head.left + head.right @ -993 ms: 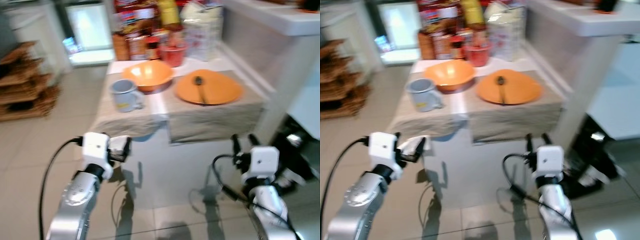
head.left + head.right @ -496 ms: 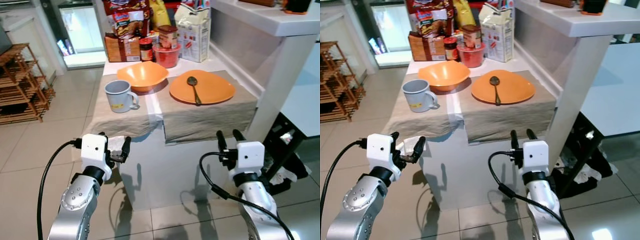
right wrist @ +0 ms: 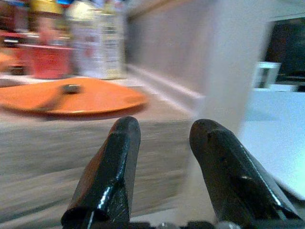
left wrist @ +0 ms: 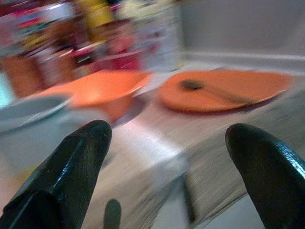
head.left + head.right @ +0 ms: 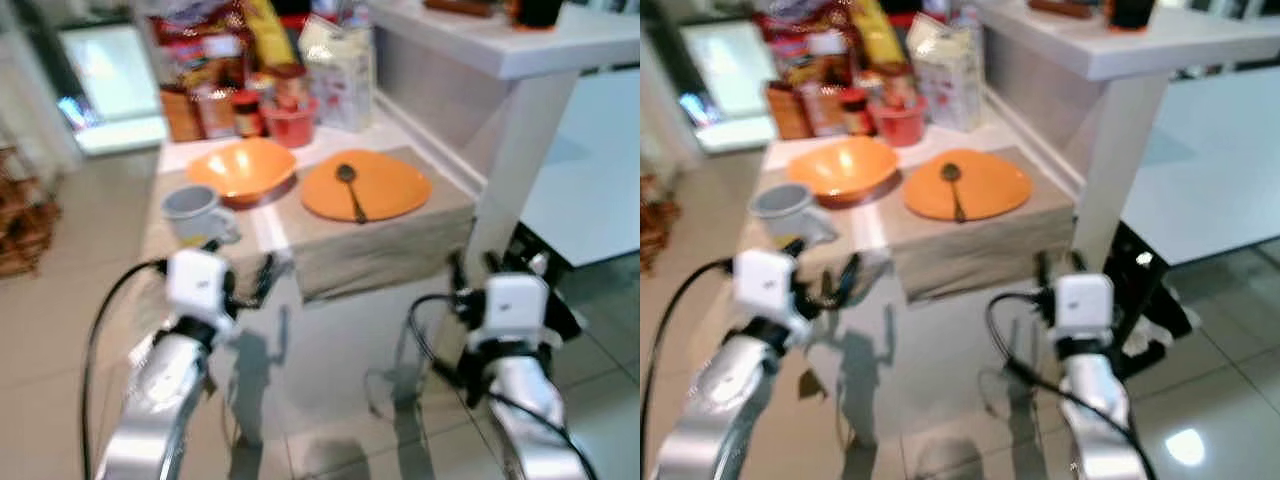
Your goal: Setting the table
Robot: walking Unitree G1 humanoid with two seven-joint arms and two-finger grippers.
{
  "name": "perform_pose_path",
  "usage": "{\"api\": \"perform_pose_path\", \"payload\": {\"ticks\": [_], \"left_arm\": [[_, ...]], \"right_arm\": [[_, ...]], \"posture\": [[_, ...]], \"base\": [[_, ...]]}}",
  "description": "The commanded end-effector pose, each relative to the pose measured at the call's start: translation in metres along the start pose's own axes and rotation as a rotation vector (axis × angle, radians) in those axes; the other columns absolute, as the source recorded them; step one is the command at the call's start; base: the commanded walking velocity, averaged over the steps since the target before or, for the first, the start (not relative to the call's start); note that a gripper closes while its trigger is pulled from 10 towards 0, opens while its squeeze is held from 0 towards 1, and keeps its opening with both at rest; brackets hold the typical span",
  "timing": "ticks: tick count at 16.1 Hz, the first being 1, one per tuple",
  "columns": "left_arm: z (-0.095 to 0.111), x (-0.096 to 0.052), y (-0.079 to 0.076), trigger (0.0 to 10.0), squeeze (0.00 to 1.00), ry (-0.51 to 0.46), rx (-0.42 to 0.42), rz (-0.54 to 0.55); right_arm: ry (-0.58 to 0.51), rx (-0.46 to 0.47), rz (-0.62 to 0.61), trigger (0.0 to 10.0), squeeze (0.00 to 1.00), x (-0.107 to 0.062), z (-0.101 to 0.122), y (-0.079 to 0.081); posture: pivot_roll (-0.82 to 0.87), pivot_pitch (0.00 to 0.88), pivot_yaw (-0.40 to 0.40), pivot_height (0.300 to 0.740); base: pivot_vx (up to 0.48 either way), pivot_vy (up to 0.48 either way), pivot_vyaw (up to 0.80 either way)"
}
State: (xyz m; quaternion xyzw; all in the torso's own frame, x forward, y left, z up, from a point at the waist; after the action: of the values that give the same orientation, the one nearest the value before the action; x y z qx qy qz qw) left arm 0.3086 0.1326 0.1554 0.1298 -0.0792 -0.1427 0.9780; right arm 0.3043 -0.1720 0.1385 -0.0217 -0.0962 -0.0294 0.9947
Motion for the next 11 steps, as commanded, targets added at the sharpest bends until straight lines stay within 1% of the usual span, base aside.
{"api": "perform_pose_path", "payload": {"ticks": [1, 3, 5, 7, 8, 11], "left_arm": [[0.026, 0.004, -0.009, 10.0, 0.00, -0.101, 0.102, -0.076], [0.039, 0.009, -0.010, 10.0, 0.00, -0.133, 0.116, -0.100], [0.037, 0.012, -0.003, 10.0, 0.00, -0.123, 0.096, -0.068], [0.037, 0.013, -0.001, 10.0, 0.00, -0.118, 0.089, -0.048], [0.038, 0.014, 0.004, 10.0, 0.00, -0.112, 0.086, -0.023], [0.039, 0.013, 0.002, 10.0, 0.00, -0.120, 0.103, -0.029]], "right_arm": [[-0.058, -0.021, -0.022, 10.0, 0.00, 0.006, 0.012, -0.001], [-0.065, -0.012, -0.037, 10.0, 0.00, 0.009, 0.014, -0.003], [-0.087, -0.002, -0.037, 10.0, 0.00, 0.017, 0.020, 0.000], [-0.092, 0.003, -0.037, 10.0, 0.00, 0.021, 0.021, 0.002], [-0.101, 0.007, -0.035, 10.0, 0.00, 0.025, 0.023, 0.004], [-0.116, 0.016, -0.022, 10.0, 0.00, 0.030, 0.026, 0.009]], "posture": [[-0.13, 0.000, 0.096, 0.740], [-0.13, 0.000, 0.099, 0.740], [-0.13, 0.000, 0.105, 0.740], [-0.12, 0.000, 0.101, 0.740], [-0.11, 0.000, 0.098, 0.740], [-0.10, 0.000, 0.096, 0.740]], "base": [[0.480, 0.000, 0.00], [0.480, 0.000, 0.00], [0.480, 0.000, 0.00], [0.450, 0.000, 0.00], [0.000, 0.000, 0.00], [0.000, 0.000, 0.00]]}}
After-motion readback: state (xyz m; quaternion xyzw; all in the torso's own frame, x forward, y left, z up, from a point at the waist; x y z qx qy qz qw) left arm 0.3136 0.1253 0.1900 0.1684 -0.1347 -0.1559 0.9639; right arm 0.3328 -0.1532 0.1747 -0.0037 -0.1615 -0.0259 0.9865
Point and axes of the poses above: a point about 5 cm out from each wrist's last joint towards the gripper, its own x axis pointing out of the wrist towards the gripper, its own z axis along the axis of the wrist's last joint, y = z × x, the point moved 5 cm from there along x, pointing out of the wrist towards the gripper, and after that the axes turned 9 degrees about x, right-handed, at the moved point
